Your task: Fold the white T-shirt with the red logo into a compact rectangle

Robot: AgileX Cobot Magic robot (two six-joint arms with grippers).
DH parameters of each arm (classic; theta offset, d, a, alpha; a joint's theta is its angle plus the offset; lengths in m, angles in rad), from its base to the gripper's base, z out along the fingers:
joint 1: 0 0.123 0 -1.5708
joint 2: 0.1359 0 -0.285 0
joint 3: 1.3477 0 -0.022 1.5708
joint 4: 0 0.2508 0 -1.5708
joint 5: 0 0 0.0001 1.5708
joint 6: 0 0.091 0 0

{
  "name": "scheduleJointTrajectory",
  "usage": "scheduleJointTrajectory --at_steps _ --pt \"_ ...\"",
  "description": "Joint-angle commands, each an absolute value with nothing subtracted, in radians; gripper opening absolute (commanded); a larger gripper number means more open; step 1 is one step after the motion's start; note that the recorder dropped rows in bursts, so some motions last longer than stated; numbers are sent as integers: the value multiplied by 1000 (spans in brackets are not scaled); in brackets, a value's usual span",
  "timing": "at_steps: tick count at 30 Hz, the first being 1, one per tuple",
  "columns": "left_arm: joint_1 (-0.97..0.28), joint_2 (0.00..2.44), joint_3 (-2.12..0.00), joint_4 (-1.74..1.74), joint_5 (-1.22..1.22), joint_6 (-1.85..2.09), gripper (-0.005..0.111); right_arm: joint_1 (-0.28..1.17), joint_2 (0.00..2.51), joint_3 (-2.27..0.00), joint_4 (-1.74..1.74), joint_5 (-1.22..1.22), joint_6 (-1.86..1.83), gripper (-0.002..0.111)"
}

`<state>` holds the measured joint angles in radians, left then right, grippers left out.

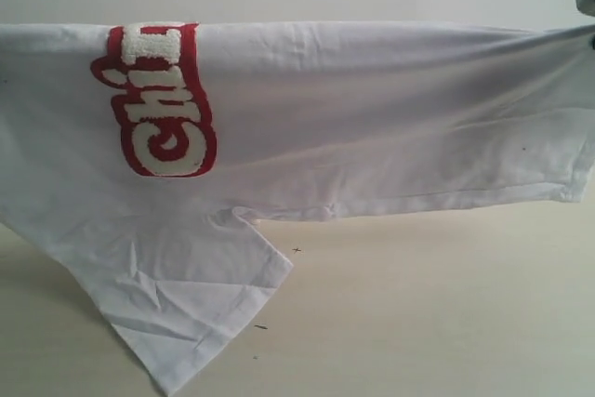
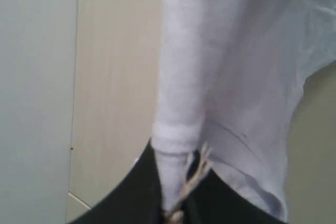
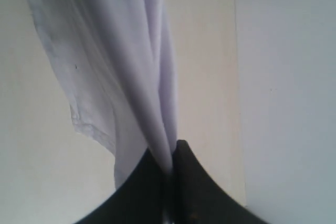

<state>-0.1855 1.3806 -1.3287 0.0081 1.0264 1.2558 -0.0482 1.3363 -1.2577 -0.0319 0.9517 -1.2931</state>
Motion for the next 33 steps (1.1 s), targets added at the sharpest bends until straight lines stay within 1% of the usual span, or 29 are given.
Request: scheduleJointTrajectory --at_steps 1,5,9,12,18,25,28,33 --pt "-180 1321 -1337 12 1040 1199 0 -54 1290 -1304 16 978 -1288 0" --pt "-180 1267 -1337 -27 1088 1188 0 -52 1261 -1305 45 1040 -1288 0" --pt "-183 1229 -1337 -74 1221 1185 0 -52 1227 -1303 80 1149 -1288 0" --pt "-190 1195 -1337 -85 1221 1183 0 -52 1184 -1303 127 1216 -1288 0" --pt "-190 1083 -1337 -167 1221 1073 0 -43 1089 -1288 206 1221 -1225 0" --pt "-195 959 -1282 -264 1221 953 0 13 978 -1165 206 1221 -1157 0" --pt "-237 903 -1217 -254 1221 913 0 29 924 -1109 209 1221 -1152 0" --pt "-359 820 -1149 -192 1221 819 0 80 834 -1014 227 1221 -1097 0"
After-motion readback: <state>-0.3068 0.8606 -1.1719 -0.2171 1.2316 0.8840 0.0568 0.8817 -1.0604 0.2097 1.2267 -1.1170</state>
